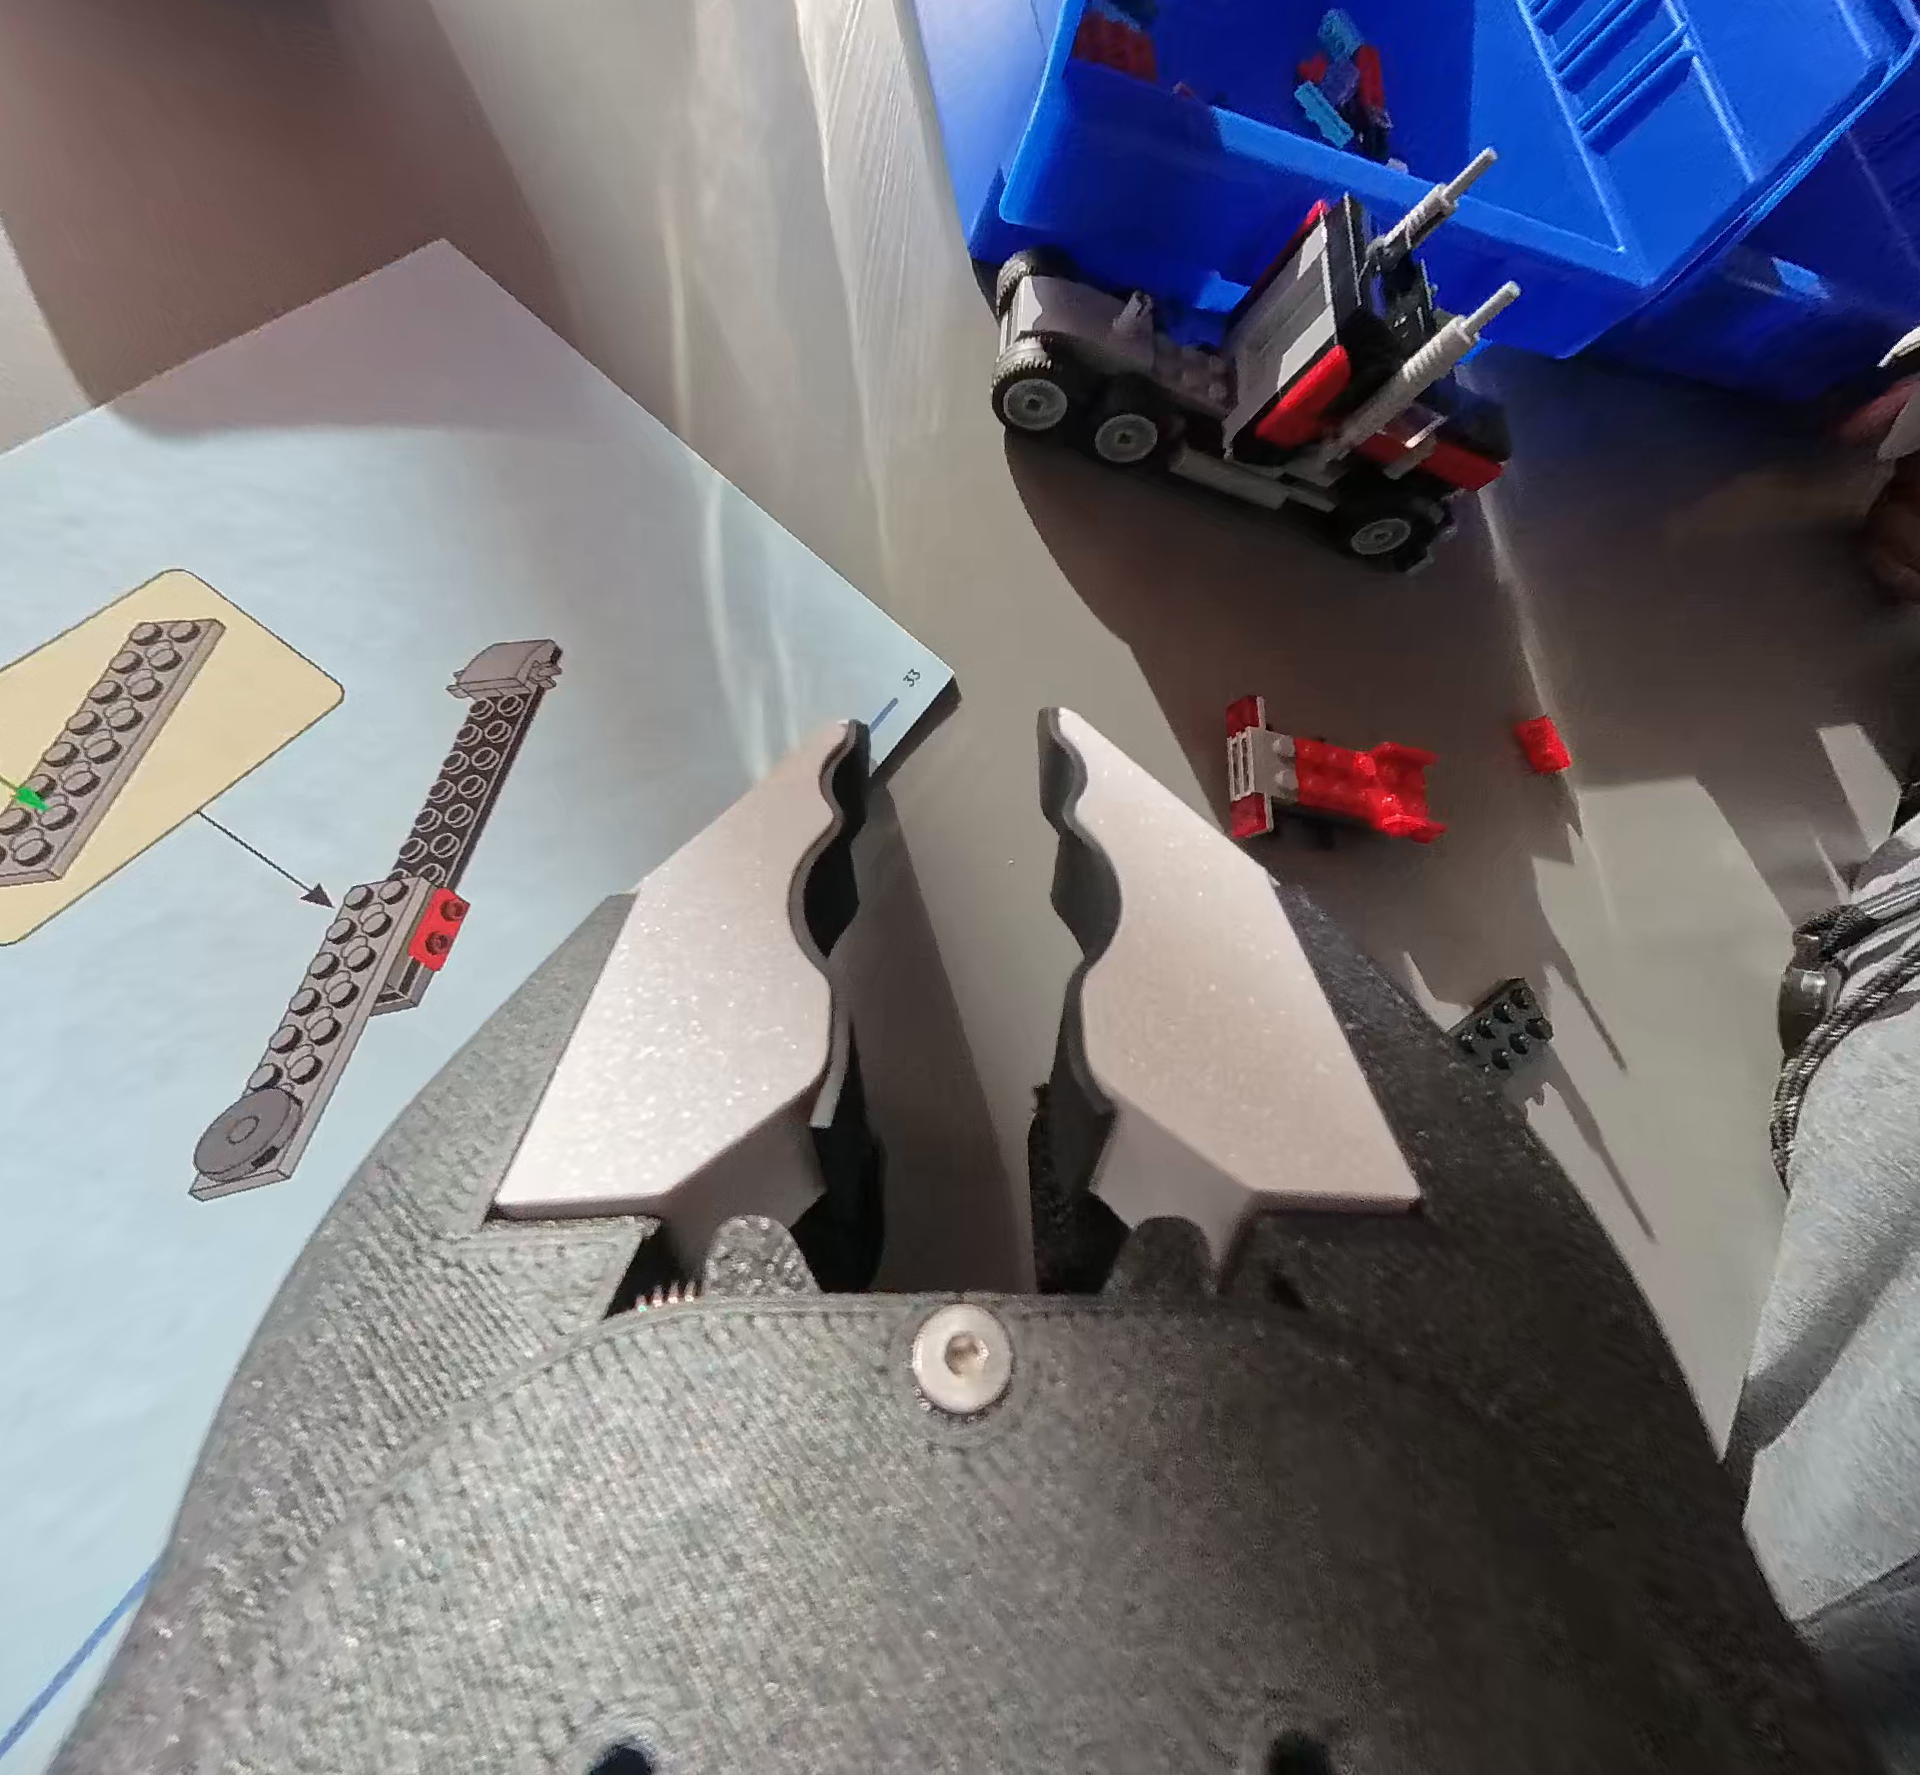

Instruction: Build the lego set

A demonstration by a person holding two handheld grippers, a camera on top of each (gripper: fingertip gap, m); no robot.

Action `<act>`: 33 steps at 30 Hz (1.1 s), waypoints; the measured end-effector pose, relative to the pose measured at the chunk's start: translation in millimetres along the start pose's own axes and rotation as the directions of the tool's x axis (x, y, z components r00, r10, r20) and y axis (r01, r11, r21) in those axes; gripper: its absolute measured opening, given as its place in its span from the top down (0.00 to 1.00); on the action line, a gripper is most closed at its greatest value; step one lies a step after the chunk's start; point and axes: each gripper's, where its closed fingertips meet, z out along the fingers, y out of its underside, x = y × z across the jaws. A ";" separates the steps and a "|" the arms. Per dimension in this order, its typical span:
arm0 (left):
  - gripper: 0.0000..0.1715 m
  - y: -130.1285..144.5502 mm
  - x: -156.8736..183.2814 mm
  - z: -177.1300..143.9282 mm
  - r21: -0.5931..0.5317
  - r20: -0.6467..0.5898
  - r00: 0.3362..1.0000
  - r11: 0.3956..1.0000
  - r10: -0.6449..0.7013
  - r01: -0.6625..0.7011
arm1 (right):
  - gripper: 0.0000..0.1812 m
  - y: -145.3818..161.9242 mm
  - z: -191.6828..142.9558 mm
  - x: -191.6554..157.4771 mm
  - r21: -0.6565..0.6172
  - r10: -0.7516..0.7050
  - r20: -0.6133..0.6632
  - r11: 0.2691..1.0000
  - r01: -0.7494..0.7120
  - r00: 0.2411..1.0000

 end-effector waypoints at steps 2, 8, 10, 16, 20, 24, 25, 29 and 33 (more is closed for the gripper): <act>0.80 -0.2 0.5 -0.5 0.003 -0.007 1.000 1.000 -0.002 0.002 | 0.85 -0.4 -0.4 -1.0 0.003 -0.004 0.005 1.000 0.003 1.000; 0.80 -1.8 0.2 -2.3 0.021 -0.013 1.000 1.000 -0.016 0.016 | 0.85 -7.7 -7.7 -0.2 0.063 0.002 0.005 0.998 -0.002 1.000; 0.80 -1.2 0.0 -1.9 0.016 -0.004 1.000 1.000 -0.009 0.010 | 0.85 -10.1 -11.2 0.5 0.087 0.006 0.000 0.996 -0.006 1.000; 0.81 0.2 -1.1 0.2 0.000 0.014 1.000 1.000 0.001 -0.001 | 0.85 -6.5 -26.1 -2.1 0.107 0.022 0.000 0.994 -0.022 1.000; 0.81 -0.4 -1.7 0.2 -0.001 0.005 1.000 1.000 -0.013 0.013 | 0.85 -2.7 -45.9 4.5 0.120 0.045 -0.028 0.992 -0.041 0.999; 0.81 -0.8 -1.8 0.2 -0.001 -0.003 1.000 1.000 -0.020 0.020 | 0.86 -1.2 -58.8 7.3 0.129 0.049 -0.022 0.991 -0.046 0.999; 0.81 -0.7 -1.8 0.2 -0.001 -0.002 1.000 1.000 -0.019 0.019 | 0.86 -0.8 -61.1 6.8 0.129 0.044 -0.016 0.991 -0.041 0.999; 0.82 -0.7 -2.1 0.0 0.000 -0.002 1.000 1.000 -0.023 0.023 | 0.86 2.3 -79.4 9.0 0.135 0.011 -0.024 0.991 -0.007 1.000; 0.82 -0.9 -2.8 -0.1 0.000 -0.006 0.999 0.999 -0.034 0.034 | 0.87 11.9 -113.0 27.4 0.107 -0.069 -0.148 0.991 0.085 0.987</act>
